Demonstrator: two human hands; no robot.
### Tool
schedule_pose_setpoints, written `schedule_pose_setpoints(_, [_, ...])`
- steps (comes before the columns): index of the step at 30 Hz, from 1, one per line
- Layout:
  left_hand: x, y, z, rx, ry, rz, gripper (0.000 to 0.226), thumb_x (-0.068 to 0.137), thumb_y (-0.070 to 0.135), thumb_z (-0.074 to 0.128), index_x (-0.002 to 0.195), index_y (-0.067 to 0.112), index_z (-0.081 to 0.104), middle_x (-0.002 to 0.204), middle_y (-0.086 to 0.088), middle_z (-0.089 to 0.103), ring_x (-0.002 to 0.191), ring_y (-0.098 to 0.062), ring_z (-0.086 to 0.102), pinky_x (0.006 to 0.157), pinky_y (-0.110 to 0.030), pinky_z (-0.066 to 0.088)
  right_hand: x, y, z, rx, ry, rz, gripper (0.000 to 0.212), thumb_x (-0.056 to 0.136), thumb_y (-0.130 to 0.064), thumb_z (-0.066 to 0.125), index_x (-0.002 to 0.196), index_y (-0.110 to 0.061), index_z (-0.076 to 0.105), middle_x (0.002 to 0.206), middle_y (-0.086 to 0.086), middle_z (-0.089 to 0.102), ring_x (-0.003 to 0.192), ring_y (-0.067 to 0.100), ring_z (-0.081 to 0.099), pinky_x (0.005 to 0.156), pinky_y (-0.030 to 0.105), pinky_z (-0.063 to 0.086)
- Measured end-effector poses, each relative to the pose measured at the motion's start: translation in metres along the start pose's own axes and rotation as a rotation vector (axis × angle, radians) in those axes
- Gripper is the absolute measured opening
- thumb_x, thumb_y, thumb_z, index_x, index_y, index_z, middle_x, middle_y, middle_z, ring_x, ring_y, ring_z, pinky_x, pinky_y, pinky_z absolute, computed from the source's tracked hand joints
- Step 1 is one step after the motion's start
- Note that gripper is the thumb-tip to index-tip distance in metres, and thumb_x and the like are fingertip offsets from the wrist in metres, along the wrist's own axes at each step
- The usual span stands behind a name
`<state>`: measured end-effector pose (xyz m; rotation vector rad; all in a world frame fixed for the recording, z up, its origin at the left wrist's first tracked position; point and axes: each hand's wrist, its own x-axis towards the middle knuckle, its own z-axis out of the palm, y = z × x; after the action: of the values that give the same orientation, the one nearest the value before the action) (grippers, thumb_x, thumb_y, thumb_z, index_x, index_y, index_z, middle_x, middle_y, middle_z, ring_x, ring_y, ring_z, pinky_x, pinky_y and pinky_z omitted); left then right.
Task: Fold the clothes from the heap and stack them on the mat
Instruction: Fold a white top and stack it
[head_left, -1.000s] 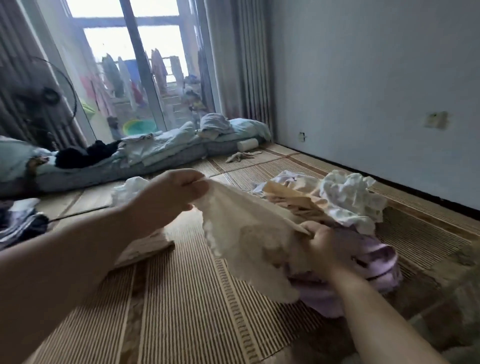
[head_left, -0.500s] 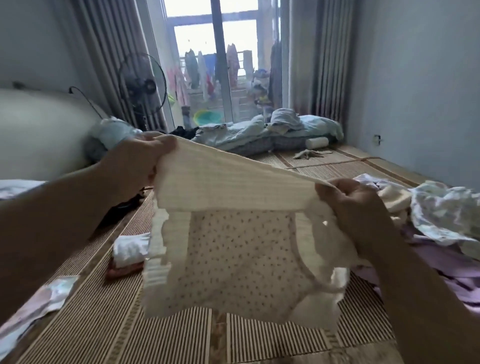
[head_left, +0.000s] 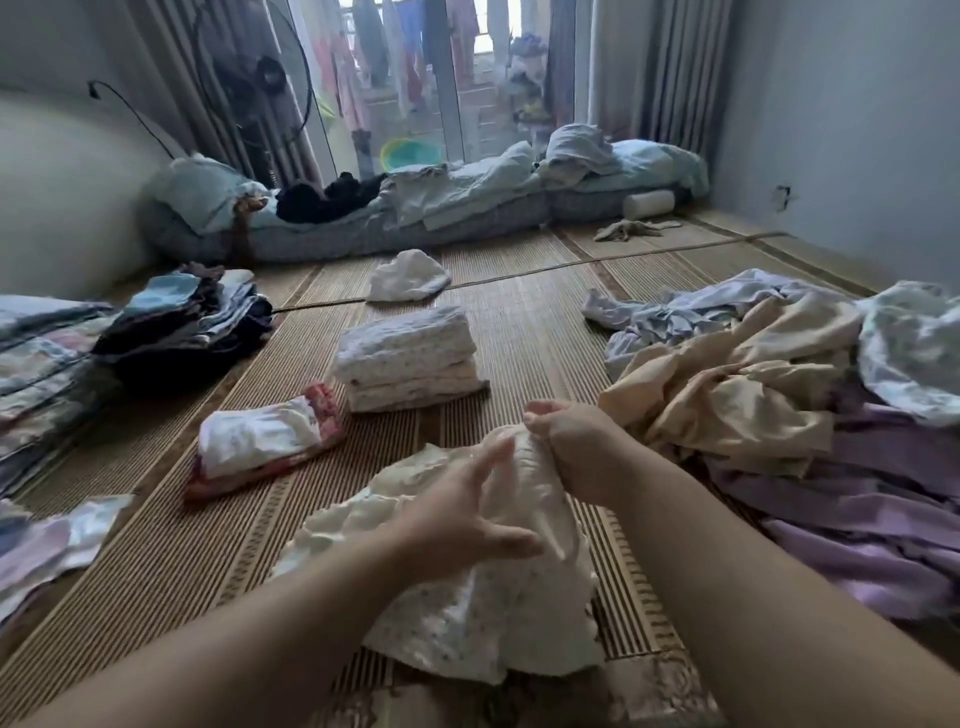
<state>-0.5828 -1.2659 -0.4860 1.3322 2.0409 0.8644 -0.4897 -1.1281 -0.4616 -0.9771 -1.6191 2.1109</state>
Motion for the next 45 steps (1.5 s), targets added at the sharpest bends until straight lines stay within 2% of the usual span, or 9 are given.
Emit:
schedule_pose_setpoints(5, [0.015, 0.012, -0.01, -0.062, 0.271, 0.036, 0.046, 0.074, 0.008, 0.073, 0.113, 0.029, 0.061, 0.089, 0.012, 0.067, 0.079, -0.011, 0.063, 0.063, -0.009, 0.046, -0.015, -0.009, 0.009, 0.02, -0.116, -0.01, 0.037, 0.099, -0.04, 0.044, 0.108, -0.008, 0.06, 0.084, 0.014, 0.066, 0.073, 0.024, 0.063, 0.071, 0.036, 0.05])
schedule_pose_setpoints(9, [0.005, 0.028, -0.056, -0.032, 0.289, -0.002, 0.028, 0.071, 0.031, 0.059, 0.08, 0.006, 0.068, 0.078, -0.011, 0.072, 0.073, -0.031, 0.068, 0.071, -0.048, 0.055, -0.03, -0.003, 0.013, -0.33, -0.088, -0.288, 0.061, 0.076, -0.076, 0.049, 0.092, -0.02, 0.068, 0.097, 0.0, 0.069, 0.085, 0.017, 0.064, 0.075, 0.033, 0.047])
schedule_pose_setpoints(14, [-0.021, 0.066, -0.113, 0.048, 0.338, 0.017, 0.027, 0.07, 0.032, 0.057, 0.076, 0.011, 0.073, 0.07, -0.007, 0.071, 0.063, -0.017, 0.062, 0.058, -0.036, 0.049, -0.041, 0.027, 0.027, -0.805, -0.198, -0.246, 0.022, 0.076, -0.04, 0.075, 0.085, -0.02, 0.071, 0.087, -0.004, 0.072, 0.083, 0.014, 0.068, 0.082, 0.038, 0.056])
schedule_pose_setpoints(19, [-0.053, 0.09, -0.176, 0.127, 0.449, 0.061, 0.016, 0.085, 0.002, 0.058, 0.08, 0.006, 0.073, 0.063, -0.002, 0.064, 0.05, -0.009, 0.052, 0.047, -0.02, 0.039, -0.062, 0.003, 0.007, -0.451, -0.009, -0.438, 0.034, 0.078, -0.026, 0.078, 0.075, 0.005, 0.063, 0.068, 0.011, 0.066, 0.062, 0.028, 0.063, 0.06, 0.038, 0.051])
schedule_pose_setpoints(24, [-0.086, 0.101, -0.224, 0.082, 0.515, 0.088, 0.025, 0.085, -0.013, 0.051, 0.081, 0.005, 0.068, 0.058, 0.002, 0.061, 0.045, 0.0, 0.054, 0.046, -0.012, 0.043, -0.095, -0.039, -0.007, -0.204, -0.002, -0.524, 0.009, 0.078, -0.008, 0.074, 0.077, -0.009, 0.065, 0.069, 0.009, 0.067, 0.06, 0.022, 0.064, 0.053, 0.029, 0.051])
schedule_pose_setpoints(31, [-0.095, 0.094, -0.238, 0.02, 0.504, 0.072, 0.029, 0.085, -0.016, 0.046, 0.079, 0.004, 0.066, 0.049, 0.003, 0.058, 0.039, 0.0, 0.051, 0.04, -0.011, 0.04, -0.117, -0.073, 0.015, -1.241, -0.037, -0.65, 0.03, 0.086, 0.001, 0.052, 0.084, -0.028, 0.059, 0.077, -0.007, 0.054, 0.074, 0.01, 0.053, 0.067, 0.019, 0.044])
schedule_pose_setpoints(39, [-0.103, 0.056, -0.247, 0.097, 0.508, 0.016, 0.017, 0.067, 0.019, 0.059, 0.068, 0.029, 0.073, 0.064, 0.001, 0.066, 0.064, -0.018, 0.058, 0.065, -0.03, 0.043, -0.115, -0.085, -0.002, -1.011, 0.121, -0.624, 0.058, 0.072, -0.017, 0.081, 0.122, -0.032, 0.055, 0.085, -0.002, 0.064, 0.073, 0.012, 0.062, 0.058, 0.018, 0.045])
schedule_pose_setpoints(42, [-0.115, 0.048, -0.252, 0.01, 0.349, 0.012, 0.01, 0.064, 0.018, 0.077, 0.071, 0.026, 0.076, 0.068, -0.002, 0.069, 0.062, -0.017, 0.061, 0.058, -0.026, 0.048, -0.12, -0.098, -0.006, -1.16, 0.199, -0.602, 0.018, 0.071, -0.029, 0.081, 0.081, -0.025, 0.067, 0.076, -0.001, 0.066, 0.069, 0.014, 0.062, 0.058, 0.025, 0.047])
schedule_pose_setpoints(45, [-0.125, 0.041, -0.252, -0.062, 0.213, -0.015, 0.032, 0.059, 0.027, 0.089, 0.084, 0.014, 0.075, 0.075, -0.004, 0.073, 0.062, -0.014, 0.069, 0.05, -0.02, 0.051, -0.121, -0.107, -0.004, -0.955, 0.181, -0.577, 0.023, 0.077, -0.022, 0.077, 0.065, -0.018, 0.058, 0.066, 0.002, 0.059, 0.058, 0.014, 0.054, 0.051, 0.025, 0.04])
